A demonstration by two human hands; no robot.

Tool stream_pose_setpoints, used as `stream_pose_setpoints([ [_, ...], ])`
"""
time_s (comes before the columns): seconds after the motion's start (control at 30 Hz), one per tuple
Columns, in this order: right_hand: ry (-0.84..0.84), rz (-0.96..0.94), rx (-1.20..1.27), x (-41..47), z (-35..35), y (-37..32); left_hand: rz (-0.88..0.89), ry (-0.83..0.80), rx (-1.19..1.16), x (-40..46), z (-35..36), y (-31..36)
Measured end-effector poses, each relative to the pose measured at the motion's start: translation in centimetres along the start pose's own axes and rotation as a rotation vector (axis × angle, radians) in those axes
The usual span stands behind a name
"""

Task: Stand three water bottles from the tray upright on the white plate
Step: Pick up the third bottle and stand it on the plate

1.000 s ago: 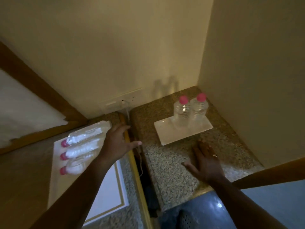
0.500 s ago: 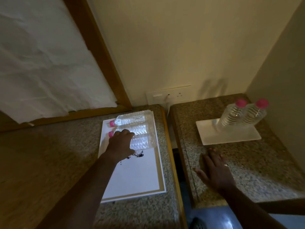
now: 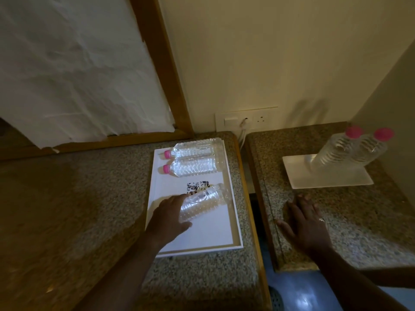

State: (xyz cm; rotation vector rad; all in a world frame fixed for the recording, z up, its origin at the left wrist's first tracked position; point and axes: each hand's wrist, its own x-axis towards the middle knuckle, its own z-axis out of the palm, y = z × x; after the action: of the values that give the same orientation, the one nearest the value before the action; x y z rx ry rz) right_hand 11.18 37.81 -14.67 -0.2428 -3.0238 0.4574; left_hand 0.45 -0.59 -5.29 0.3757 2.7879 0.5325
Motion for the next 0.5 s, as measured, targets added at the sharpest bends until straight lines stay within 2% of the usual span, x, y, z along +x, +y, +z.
stream_pose_setpoints([
  [0.17,-0.012,0.007,-0.001,0.0,0.0,0.0,-0.015,-0.008,-0.096,0.6,-1.7,-0.1],
  [0.4,-0.016,0.0,-0.001,0.1,-0.1,0.1,0.11,0.125,-0.241,1.0,-8.2,3.1],
  [0.5,-0.02,0.011,-0.006,0.0,0.0,0.1,0.168,0.199,-0.322,1.4,-8.8,5.5],
])
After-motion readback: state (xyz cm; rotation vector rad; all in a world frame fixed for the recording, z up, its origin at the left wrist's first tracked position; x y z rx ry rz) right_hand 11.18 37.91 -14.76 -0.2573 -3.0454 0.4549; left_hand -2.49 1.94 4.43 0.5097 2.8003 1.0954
